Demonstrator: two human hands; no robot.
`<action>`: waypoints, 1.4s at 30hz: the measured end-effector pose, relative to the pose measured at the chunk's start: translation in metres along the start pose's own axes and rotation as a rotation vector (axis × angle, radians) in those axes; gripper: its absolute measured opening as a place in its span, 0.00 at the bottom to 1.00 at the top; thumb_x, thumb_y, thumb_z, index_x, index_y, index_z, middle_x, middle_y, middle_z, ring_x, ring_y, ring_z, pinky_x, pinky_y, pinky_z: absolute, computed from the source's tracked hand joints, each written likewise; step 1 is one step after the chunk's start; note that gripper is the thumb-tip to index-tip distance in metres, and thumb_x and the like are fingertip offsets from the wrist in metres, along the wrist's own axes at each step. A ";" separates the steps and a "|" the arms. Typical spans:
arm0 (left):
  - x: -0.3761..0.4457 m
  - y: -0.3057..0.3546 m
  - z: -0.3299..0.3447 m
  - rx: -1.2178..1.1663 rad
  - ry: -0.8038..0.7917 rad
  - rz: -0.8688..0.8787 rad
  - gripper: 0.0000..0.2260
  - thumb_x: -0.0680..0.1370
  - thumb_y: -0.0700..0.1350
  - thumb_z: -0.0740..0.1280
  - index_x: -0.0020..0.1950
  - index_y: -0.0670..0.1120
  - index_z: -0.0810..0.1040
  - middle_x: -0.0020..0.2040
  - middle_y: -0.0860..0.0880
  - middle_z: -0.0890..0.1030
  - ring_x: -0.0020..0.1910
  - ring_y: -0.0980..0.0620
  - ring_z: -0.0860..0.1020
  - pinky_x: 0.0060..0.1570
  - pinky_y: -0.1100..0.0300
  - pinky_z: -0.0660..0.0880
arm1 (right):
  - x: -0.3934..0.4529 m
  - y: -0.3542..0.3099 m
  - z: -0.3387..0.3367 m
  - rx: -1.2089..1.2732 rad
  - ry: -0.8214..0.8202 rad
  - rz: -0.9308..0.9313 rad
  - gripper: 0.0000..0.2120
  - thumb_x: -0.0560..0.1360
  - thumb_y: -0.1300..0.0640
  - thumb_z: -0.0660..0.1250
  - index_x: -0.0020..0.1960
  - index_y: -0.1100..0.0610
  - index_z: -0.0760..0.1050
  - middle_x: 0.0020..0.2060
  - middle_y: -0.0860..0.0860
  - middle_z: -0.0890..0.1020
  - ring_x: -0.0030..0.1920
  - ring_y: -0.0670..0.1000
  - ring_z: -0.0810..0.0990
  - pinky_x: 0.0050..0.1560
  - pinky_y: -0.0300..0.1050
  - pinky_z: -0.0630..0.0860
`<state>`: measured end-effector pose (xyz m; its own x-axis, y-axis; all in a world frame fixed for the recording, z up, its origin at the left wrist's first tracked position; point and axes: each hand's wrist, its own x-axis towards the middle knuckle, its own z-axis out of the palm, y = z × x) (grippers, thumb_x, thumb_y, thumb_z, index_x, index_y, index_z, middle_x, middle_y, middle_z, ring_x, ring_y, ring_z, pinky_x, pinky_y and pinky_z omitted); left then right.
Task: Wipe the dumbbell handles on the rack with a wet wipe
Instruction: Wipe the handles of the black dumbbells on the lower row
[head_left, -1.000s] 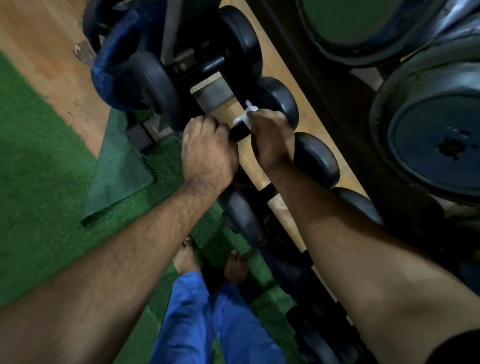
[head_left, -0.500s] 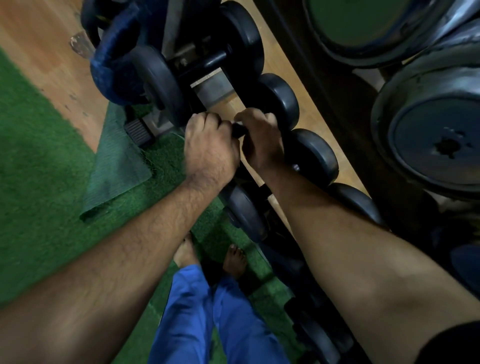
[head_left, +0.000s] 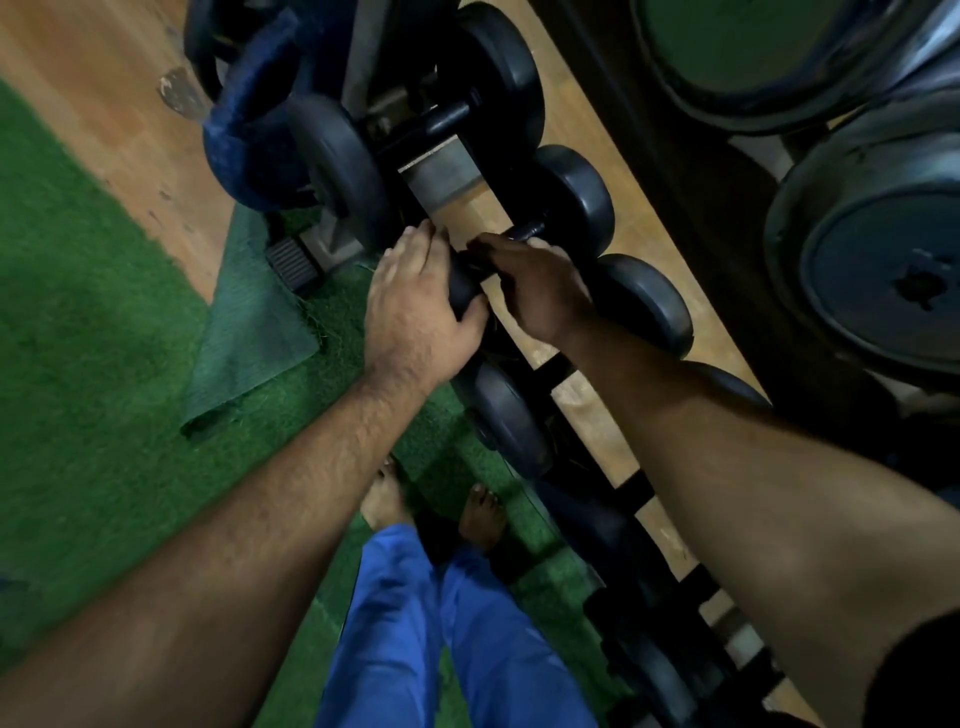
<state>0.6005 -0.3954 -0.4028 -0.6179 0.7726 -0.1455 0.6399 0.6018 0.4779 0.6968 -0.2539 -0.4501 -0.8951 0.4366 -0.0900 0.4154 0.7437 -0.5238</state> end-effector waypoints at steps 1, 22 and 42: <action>0.000 0.000 0.000 0.002 -0.005 0.000 0.34 0.75 0.55 0.67 0.76 0.39 0.64 0.77 0.41 0.63 0.77 0.44 0.59 0.76 0.49 0.57 | 0.003 0.008 -0.003 0.012 0.017 0.005 0.25 0.73 0.60 0.55 0.65 0.53 0.79 0.64 0.50 0.80 0.63 0.54 0.80 0.62 0.51 0.76; 0.003 0.015 -0.009 0.148 -0.043 0.013 0.30 0.77 0.53 0.67 0.76 0.42 0.64 0.77 0.44 0.63 0.79 0.47 0.55 0.78 0.51 0.48 | -0.026 -0.007 0.005 0.126 0.188 0.145 0.20 0.79 0.55 0.61 0.70 0.44 0.74 0.71 0.42 0.73 0.67 0.43 0.74 0.66 0.36 0.71; 0.010 0.022 -0.009 0.121 -0.111 0.023 0.21 0.75 0.47 0.66 0.67 0.43 0.74 0.74 0.41 0.67 0.77 0.44 0.58 0.77 0.49 0.50 | 0.027 -0.009 0.023 1.266 0.781 1.161 0.05 0.74 0.65 0.71 0.44 0.56 0.81 0.42 0.56 0.84 0.43 0.54 0.85 0.49 0.46 0.83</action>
<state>0.6040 -0.3759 -0.3857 -0.5528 0.7999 -0.2335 0.7074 0.5986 0.3757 0.6648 -0.2603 -0.4677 0.1203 0.7526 -0.6474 0.0041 -0.6525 -0.7578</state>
